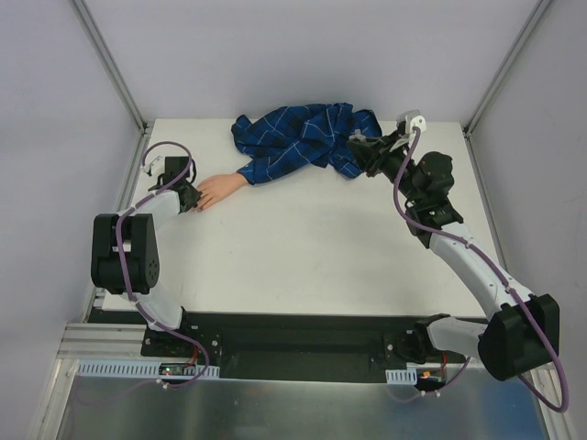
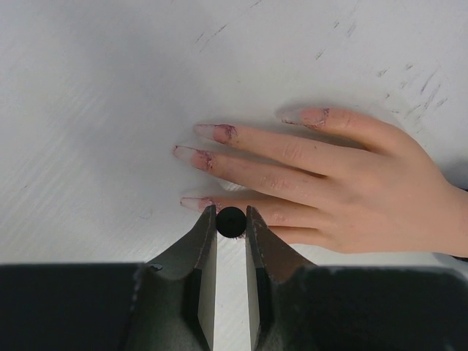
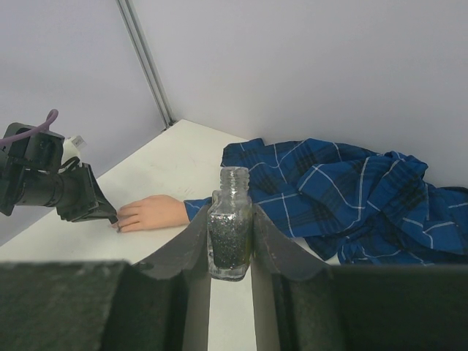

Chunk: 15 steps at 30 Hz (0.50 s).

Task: Paint the nails

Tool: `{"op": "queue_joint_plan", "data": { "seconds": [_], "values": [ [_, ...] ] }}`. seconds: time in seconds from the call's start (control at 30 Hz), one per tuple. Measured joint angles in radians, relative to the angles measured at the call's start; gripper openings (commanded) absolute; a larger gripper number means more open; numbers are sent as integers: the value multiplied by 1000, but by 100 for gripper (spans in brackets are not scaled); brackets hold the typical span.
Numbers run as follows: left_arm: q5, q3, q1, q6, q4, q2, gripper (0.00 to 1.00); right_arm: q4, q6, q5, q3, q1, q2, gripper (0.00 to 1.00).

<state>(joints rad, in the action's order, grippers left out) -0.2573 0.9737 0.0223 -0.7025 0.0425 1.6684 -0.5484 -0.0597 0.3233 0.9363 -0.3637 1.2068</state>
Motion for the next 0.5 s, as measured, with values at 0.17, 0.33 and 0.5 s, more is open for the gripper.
{"op": "queue_joint_plan", "data": {
  "seconds": [0.17,0.33,0.5],
  "values": [
    [-6,6,8,1,6,0,0,-1,0,0,0,0,0,0],
    [-6,10,12,1,9,1,0,-1,0,0,0,2,0,0],
    [-5,14,12,0,7,11,0,-1,0,0,0,4,0,0]
  ]
}}
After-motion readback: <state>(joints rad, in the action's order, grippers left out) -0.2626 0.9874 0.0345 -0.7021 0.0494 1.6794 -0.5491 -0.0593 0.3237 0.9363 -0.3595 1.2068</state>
